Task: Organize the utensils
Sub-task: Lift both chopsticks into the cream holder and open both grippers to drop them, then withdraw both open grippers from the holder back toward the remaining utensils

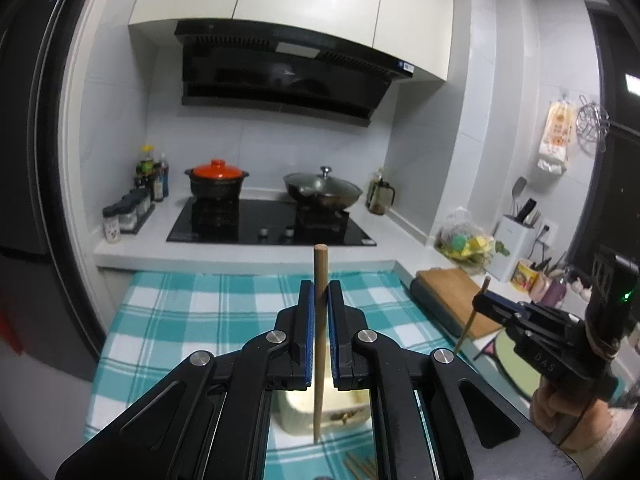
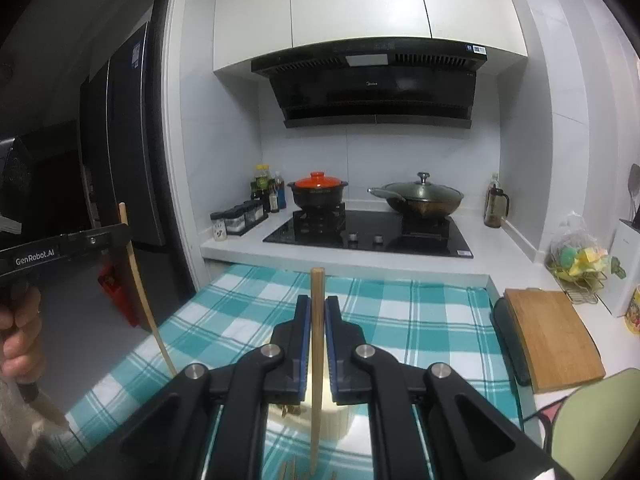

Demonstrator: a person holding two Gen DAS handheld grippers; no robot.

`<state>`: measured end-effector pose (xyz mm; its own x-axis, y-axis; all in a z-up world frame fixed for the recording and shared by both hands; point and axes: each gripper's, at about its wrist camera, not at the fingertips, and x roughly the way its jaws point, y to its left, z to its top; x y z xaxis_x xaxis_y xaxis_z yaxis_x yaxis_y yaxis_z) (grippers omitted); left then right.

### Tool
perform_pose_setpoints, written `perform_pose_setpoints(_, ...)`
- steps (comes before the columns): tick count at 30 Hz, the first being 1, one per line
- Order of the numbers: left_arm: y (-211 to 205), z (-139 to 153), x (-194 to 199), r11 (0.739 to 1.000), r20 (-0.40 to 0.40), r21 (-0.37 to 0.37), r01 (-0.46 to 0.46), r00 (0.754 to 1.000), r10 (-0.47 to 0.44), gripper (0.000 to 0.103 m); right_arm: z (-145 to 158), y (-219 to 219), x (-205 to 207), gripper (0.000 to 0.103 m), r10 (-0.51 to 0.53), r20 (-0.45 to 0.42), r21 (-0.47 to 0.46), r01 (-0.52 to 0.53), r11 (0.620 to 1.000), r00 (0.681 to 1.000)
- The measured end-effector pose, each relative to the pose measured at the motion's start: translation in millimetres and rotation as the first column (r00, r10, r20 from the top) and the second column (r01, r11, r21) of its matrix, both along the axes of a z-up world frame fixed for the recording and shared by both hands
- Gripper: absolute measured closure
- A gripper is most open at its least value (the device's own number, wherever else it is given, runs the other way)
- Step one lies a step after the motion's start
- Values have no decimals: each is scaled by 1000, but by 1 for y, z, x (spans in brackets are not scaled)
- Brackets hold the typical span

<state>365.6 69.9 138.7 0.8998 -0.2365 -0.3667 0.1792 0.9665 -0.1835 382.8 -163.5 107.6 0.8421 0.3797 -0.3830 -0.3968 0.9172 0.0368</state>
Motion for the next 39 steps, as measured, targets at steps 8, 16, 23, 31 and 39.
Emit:
perform_pose_setpoints(8, -17, -28, 85, 1000, -23, 0, -18, 1000, 18, 99, 2, 16, 80, 96, -30, 50, 59, 27, 998, 998)
perform_pose_setpoints(16, -26, -116, 143, 1000, -223, 13, -18, 975, 21, 99, -64, 32, 136, 96, 3, -113, 14, -1, 1000, 994)
perform_pose_setpoints(23, -36, -158, 156, 999, -344, 43, 1, 939, 14, 72, -113, 37, 154, 94, 14, -227, -22, -19, 1000, 974)
perform_pose_setpoints(31, 0, -147, 86, 992, -314, 126, -9, 948, 49, 25, -85, 13, 119, 59, -29, -193, -34, 23, 999, 981)
perform_pose_setpoints(39, 19, -162, -42, 951, -270, 308, 28, 961, 59, 10, -57, -33, 19, 53, -49, -106, -155, 32, 987, 993)
